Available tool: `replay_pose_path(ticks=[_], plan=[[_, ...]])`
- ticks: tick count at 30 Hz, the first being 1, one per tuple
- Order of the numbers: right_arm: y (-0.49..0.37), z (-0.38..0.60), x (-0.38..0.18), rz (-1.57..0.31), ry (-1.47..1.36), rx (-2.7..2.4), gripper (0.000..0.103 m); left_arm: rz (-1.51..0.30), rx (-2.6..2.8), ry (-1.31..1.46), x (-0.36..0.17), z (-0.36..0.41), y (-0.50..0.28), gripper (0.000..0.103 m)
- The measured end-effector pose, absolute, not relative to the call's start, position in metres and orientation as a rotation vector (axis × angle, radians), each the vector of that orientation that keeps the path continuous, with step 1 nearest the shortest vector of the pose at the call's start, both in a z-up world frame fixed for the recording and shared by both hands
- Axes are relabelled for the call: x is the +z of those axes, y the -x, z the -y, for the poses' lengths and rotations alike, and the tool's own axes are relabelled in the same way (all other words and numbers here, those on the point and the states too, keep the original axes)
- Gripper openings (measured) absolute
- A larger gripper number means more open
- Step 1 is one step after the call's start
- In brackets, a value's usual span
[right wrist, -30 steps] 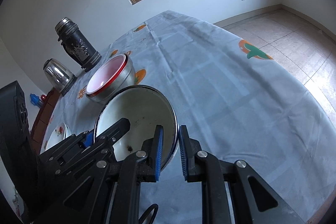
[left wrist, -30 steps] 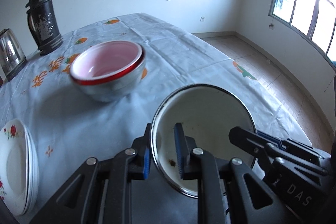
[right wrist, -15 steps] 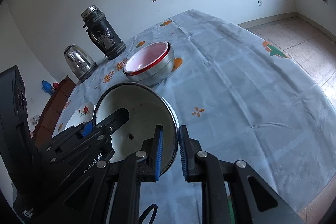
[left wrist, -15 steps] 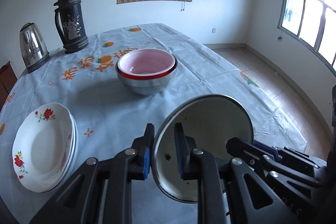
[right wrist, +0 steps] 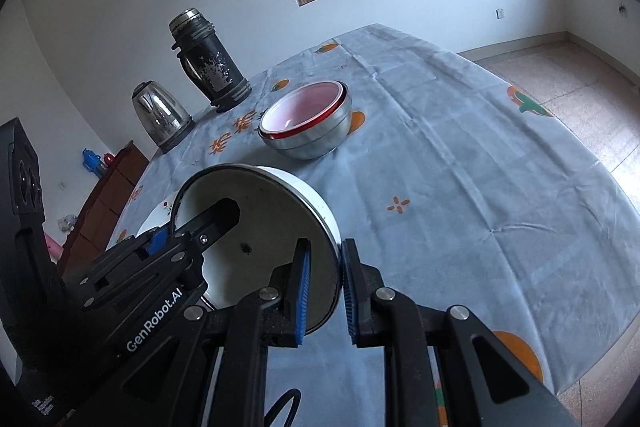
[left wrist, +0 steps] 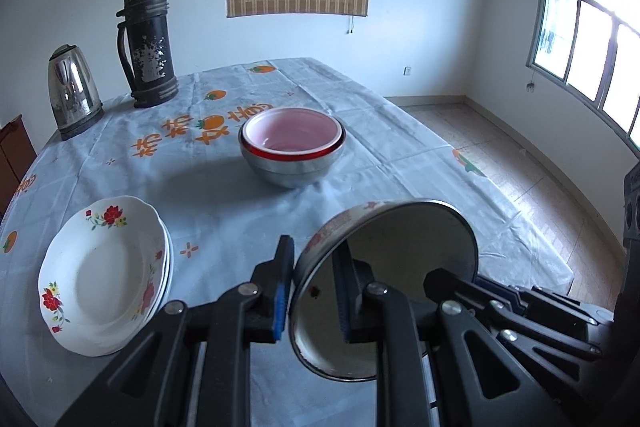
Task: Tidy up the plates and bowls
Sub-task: 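Carry the enamel bowl toward the stacked red and steel bowls, then lower the enamel bowl into the red bowl inside the steel bowl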
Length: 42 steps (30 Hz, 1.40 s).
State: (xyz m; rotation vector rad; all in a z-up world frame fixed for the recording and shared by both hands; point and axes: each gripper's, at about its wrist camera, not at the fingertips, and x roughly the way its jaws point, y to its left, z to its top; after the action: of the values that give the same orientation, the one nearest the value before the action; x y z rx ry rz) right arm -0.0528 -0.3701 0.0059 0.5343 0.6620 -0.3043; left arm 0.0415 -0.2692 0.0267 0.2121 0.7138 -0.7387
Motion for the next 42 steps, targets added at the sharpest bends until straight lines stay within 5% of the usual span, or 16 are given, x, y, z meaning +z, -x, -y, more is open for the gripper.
replay_pose_path(ticks=[42], plan=[[-0.015, 0.408, 0.069, -0.52, -0.472, -0.247, 0.017, -0.643, -0.718, -0.133, 0.082, 0.297, -0.116, 0.017]])
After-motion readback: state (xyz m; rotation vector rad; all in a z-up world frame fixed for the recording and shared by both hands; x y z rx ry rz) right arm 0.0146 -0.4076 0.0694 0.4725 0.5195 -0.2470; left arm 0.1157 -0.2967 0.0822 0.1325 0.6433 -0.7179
